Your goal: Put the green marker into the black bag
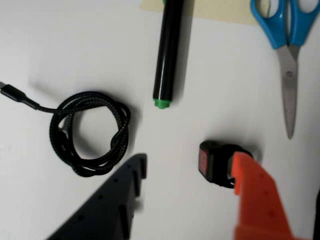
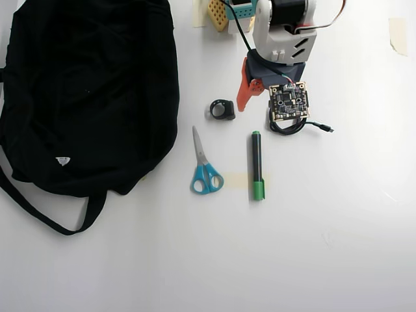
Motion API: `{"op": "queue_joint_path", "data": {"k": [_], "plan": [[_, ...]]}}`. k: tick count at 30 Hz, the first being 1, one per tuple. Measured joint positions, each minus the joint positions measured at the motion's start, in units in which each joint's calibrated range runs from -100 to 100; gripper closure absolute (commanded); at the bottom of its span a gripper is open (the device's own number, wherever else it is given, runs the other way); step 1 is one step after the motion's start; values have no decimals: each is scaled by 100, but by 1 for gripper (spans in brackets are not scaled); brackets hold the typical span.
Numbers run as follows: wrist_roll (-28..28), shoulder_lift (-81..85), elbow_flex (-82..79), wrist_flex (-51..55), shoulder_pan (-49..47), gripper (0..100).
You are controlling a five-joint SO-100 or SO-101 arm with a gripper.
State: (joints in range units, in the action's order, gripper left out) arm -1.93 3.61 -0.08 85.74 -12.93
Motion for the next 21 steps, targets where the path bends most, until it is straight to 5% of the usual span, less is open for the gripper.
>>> {"op": "queue_joint_path", "data": {"k": [21], "plan": [[537,-689,-275,-730,-22,77]]}}
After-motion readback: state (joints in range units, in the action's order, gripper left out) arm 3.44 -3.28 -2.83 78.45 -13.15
